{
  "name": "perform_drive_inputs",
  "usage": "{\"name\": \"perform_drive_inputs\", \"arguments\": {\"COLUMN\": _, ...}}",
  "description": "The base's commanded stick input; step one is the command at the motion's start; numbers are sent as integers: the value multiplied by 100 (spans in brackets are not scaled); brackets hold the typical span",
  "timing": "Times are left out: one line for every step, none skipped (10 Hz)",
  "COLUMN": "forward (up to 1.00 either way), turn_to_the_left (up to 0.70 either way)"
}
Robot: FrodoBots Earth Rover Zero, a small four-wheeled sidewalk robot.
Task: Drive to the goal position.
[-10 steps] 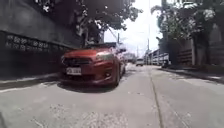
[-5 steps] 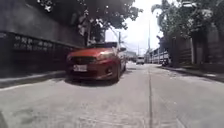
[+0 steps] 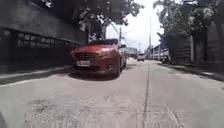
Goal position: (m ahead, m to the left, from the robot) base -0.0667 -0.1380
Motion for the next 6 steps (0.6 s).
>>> {"name": "perform_drive_inputs", "arguments": {"forward": 0, "turn_to_the_left": -100}}
{"name": "perform_drive_inputs", "arguments": {"forward": 0, "turn_to_the_left": -100}}
{"name": "perform_drive_inputs", "arguments": {"forward": 0, "turn_to_the_left": -100}}
{"name": "perform_drive_inputs", "arguments": {"forward": 0, "turn_to_the_left": -100}}
{"name": "perform_drive_inputs", "arguments": {"forward": 0, "turn_to_the_left": -100}}
{"name": "perform_drive_inputs", "arguments": {"forward": 0, "turn_to_the_left": -100}}
